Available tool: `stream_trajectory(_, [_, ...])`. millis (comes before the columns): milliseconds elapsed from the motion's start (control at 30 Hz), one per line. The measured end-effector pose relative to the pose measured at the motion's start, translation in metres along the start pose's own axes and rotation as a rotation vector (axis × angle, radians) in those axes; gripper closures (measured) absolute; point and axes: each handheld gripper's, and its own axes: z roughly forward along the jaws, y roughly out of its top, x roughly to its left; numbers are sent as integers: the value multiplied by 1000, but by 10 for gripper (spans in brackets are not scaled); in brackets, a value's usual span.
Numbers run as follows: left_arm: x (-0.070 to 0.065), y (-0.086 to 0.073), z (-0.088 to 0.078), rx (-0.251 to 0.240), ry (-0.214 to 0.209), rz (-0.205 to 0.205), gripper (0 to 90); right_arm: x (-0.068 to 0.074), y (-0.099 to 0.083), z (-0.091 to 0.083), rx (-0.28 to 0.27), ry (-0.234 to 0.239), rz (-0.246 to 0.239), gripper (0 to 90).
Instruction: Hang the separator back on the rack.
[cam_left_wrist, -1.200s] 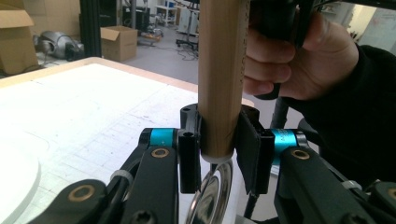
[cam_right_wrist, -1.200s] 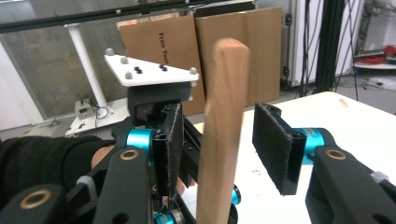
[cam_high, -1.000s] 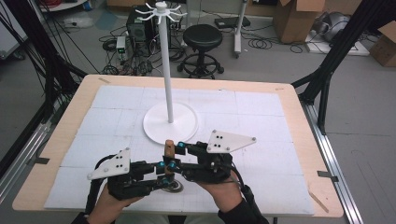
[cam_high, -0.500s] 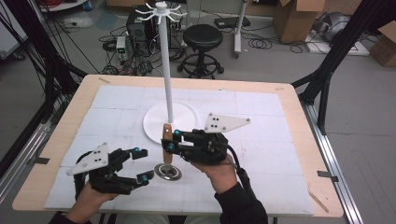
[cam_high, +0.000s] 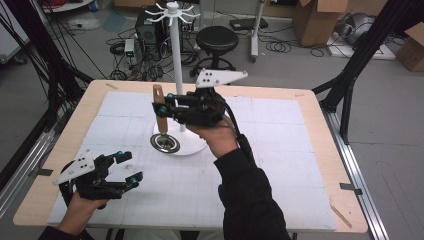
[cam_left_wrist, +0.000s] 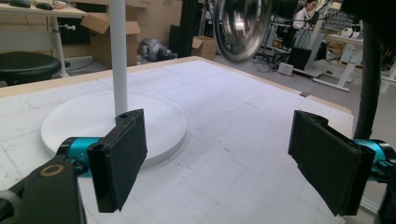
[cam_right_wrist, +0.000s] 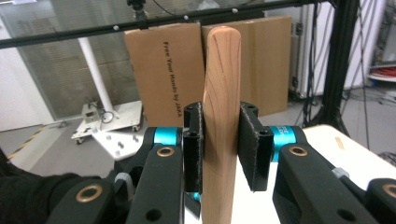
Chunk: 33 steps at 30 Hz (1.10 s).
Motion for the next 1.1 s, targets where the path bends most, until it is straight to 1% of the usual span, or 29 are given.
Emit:
stream_trajectory(33, [0, 0, 0, 0, 3, 1, 199, -3, 5, 1, 2, 9, 2, 735])
stream_trajectory(100, [0, 0, 0, -4, 1, 0, 199, -10, 16, 2, 8, 22, -10, 735])
stream_trajectory(133, [0, 0, 0, -6, 3, 2, 199, -15, 22, 2, 3, 28, -9, 735])
stream_trajectory(200, [0, 0, 1, -7, 5, -2, 199, -23, 30, 2, 3, 32, -9, 735])
stream_trajectory(300, [0, 0, 0, -7, 10, -3, 199, -38, 44, 0, -10, 22, -1, 735])
stream_trajectory(400, [1, 0, -1, -9, 11, -2, 199, -52, 56, -2, -12, 12, 8, 735])
stream_trajectory(500, [2, 0, -3, -9, 14, -2, 199, -64, 65, -3, -35, 17, 22, 735])
stream_trajectory(533, [2, 0, -4, -12, 14, -2, 199, -68, 68, -3, -35, 19, 30, 735])
stream_trajectory(633, [2, 1, -5, -15, 11, -3, 201, -79, 73, -1, -41, 19, 31, 735])
stream_trajectory(667, [1, 1, -5, -17, 8, -7, 202, -82, 75, -1, -44, 18, 37, 735])
stream_trajectory(733, [1, 1, -5, -11, 5, -2, 204, -87, 76, 0, -59, 26, 39, 735])
stream_trajectory(867, [2, 1, -5, -11, 1, -4, 205, -91, 78, -2, -78, 39, 40, 735])
stream_trajectory(900, [2, 1, -5, -12, 2, -4, 205, -92, 78, -3, -79, 35, 37, 735])
stream_trajectory(967, [2, 1, -4, -13, 0, -7, 206, -92, 78, -4, -69, 44, 39, 735])
stream_trajectory(1033, [2, 1, -4, -13, 0, -6, 206, -95, 78, -4, -80, 39, 33, 735])
stream_trajectory(1100, [1, 2, -4, -12, -2, -6, 207, -97, 77, -6, -81, 35, 43, 735])
